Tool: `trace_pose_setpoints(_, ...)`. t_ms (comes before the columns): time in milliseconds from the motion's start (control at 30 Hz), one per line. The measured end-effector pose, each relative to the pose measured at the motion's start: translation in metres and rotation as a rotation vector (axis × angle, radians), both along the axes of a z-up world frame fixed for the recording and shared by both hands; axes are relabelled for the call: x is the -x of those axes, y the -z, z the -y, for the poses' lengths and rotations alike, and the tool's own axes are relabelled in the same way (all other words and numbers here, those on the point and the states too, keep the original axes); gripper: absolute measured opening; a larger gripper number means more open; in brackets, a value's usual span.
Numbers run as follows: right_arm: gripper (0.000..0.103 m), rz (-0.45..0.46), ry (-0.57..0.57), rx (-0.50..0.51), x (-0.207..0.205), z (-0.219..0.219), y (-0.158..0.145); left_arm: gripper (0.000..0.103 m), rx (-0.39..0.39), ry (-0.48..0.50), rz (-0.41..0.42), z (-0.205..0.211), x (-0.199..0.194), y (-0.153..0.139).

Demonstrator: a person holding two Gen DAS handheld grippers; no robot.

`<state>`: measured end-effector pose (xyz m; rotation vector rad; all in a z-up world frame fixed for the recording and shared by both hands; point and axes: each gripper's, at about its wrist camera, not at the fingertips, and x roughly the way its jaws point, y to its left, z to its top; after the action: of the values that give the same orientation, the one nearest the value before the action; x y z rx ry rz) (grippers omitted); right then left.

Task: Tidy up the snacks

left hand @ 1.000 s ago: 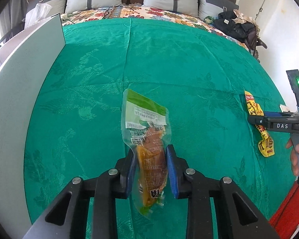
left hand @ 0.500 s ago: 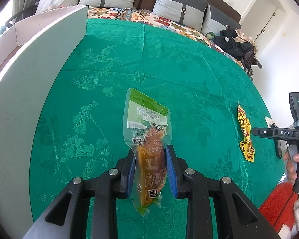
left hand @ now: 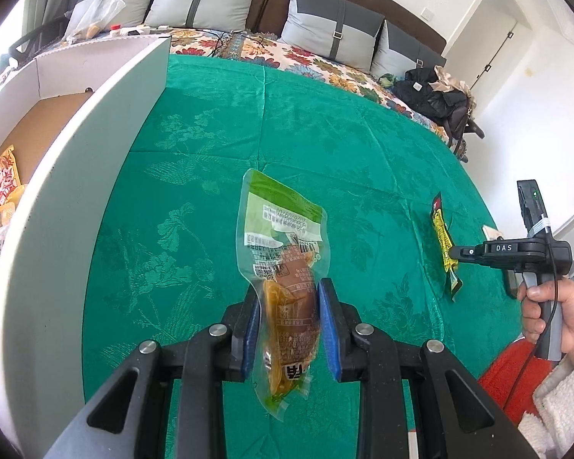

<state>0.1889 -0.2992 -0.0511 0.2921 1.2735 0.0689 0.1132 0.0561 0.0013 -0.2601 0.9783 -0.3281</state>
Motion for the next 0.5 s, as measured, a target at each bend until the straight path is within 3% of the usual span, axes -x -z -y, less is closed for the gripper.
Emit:
trace_pose_setpoints(100,0.005,0.031,0.035,-0.078,0.006,0.02,-0.013,0.028,0.05,-0.015,0.016,-0.007,0.002,-0.011)
trace_pose_setpoints(233,0.005,0.029,0.08,-0.104,0.008,0.035,-0.013,0.028,0.06,-0.012,0.034,-0.01,0.002,-0.02)
trace_pose_setpoints(500,0.018,-0.022,0.091,0.024,-0.003,0.031,-0.002,0.028,0.075,-0.028,-0.013,-0.013,0.004,-0.003)
